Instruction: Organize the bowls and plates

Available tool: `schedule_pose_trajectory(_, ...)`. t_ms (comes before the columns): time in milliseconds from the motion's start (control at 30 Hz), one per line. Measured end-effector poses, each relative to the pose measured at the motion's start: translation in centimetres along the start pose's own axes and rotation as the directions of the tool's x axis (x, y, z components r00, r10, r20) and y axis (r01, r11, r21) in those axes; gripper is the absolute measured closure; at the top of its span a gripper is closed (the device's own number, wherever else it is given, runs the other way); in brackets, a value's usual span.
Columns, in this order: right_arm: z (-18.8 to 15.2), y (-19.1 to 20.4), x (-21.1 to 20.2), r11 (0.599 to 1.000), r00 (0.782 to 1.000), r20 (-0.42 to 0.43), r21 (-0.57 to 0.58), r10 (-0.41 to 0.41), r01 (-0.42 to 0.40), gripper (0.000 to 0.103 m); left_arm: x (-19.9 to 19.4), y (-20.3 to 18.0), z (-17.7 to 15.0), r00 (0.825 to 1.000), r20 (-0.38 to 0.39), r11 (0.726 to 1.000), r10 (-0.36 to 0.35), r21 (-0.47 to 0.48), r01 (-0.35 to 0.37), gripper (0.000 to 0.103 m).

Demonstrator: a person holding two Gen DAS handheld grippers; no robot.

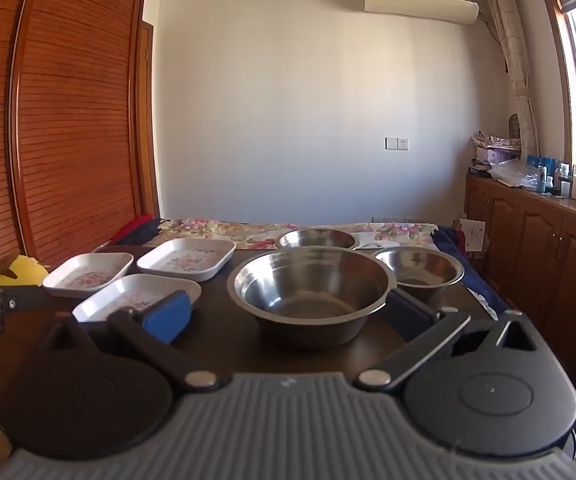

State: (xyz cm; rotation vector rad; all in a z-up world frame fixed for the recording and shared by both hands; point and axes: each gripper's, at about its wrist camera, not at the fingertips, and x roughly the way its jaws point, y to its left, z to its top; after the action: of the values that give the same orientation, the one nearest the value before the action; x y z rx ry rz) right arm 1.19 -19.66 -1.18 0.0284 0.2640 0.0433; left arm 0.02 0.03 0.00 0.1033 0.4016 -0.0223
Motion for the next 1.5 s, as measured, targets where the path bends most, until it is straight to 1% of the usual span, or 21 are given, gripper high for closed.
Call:
schedule_pose_trajectory(467,0.06,-0.53,0.15,1.000,1.000,-0.007,0.010,0.007,-0.007,0.000,-0.03,-0.01,0.01,1.000,0.001,1.000,0.002,0.007,-0.002,0.000)
schedule_pose_trajectory(500,0.00,-0.48,0.14,1.000,1.000,-0.005,0.012,0.006,-0.006,0.000,-0.15,-0.36,-0.40,1.000,0.001,1.000,-0.002,0.003,0.002,0.000)
schedule_pose_trajectory(1500,0.00,-0.66,-0.18,1.000,1.000,0.003,0.026,0.006,-0.006,0.000,-0.09,-0.08,-0.05,1.000,0.010,1.000,0.000,0.009,0.000,0.000)
